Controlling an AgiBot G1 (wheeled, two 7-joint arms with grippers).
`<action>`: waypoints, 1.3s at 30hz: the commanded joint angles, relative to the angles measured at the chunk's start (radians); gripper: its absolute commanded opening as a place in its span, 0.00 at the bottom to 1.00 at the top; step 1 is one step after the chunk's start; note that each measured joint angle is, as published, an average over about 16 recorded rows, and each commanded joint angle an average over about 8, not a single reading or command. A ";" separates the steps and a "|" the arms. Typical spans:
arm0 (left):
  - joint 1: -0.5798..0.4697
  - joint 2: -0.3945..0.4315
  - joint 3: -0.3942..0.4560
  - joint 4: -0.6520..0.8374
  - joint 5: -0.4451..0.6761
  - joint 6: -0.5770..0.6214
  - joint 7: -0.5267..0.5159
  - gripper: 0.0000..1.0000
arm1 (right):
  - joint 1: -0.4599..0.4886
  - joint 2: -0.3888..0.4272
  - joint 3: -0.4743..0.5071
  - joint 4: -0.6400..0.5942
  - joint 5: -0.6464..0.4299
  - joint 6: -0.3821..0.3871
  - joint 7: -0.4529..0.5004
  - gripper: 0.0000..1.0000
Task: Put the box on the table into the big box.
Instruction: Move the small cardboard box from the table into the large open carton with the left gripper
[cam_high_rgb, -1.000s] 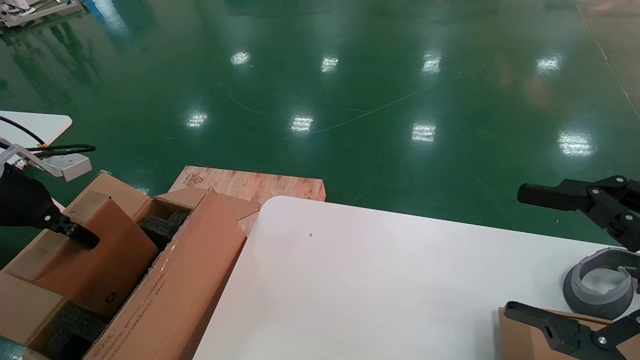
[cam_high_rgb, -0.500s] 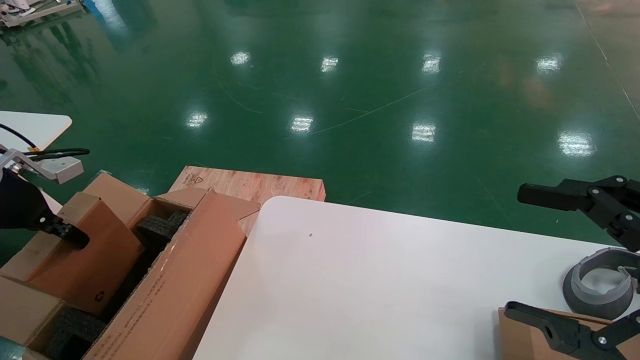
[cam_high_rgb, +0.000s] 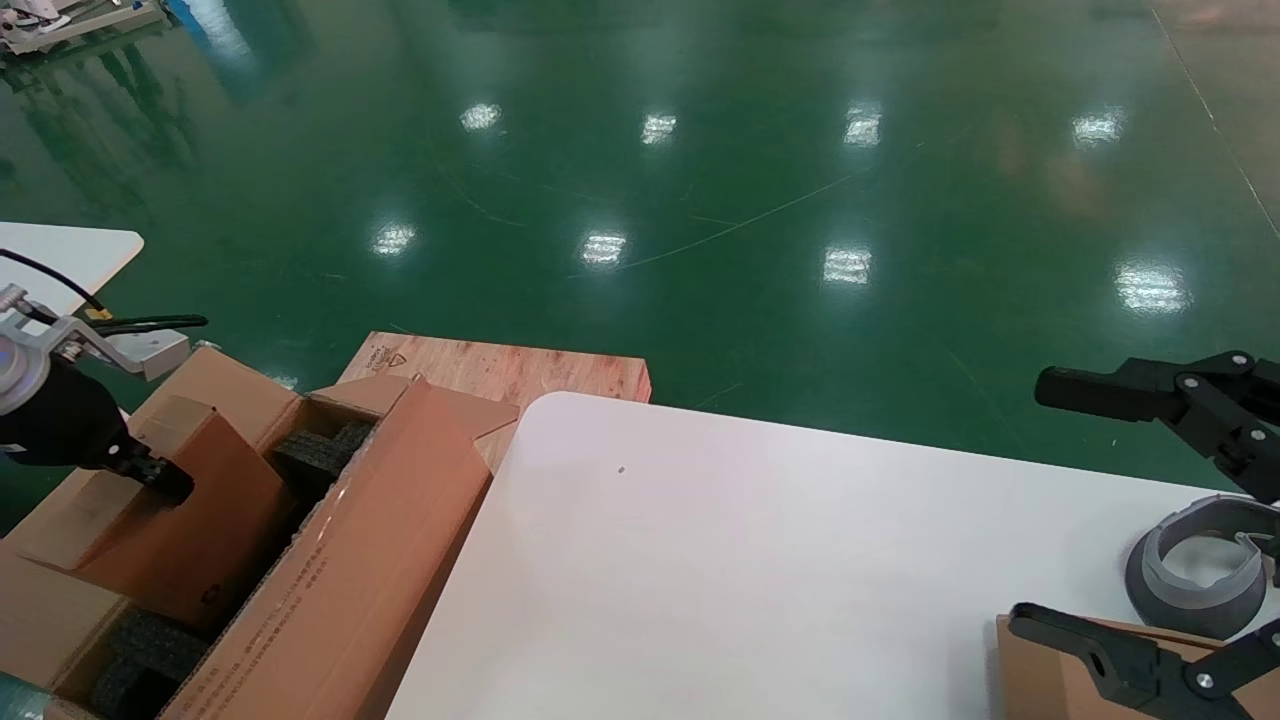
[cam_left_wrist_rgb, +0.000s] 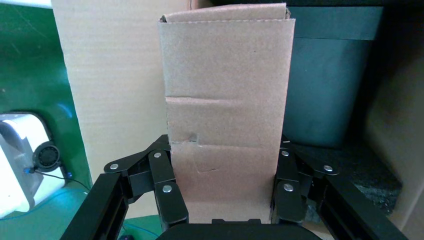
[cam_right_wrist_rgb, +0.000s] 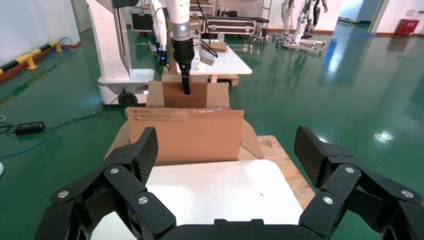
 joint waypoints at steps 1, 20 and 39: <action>0.008 0.005 0.001 0.001 0.002 -0.010 -0.001 0.00 | 0.000 0.000 0.000 0.000 0.000 0.000 0.000 1.00; 0.115 0.051 -0.009 0.006 -0.005 -0.105 0.043 0.00 | 0.000 0.000 0.000 0.000 0.000 0.000 0.000 1.00; 0.186 0.054 -0.034 0.039 -0.039 -0.143 0.084 0.00 | 0.000 0.000 0.000 0.000 0.000 0.000 0.000 1.00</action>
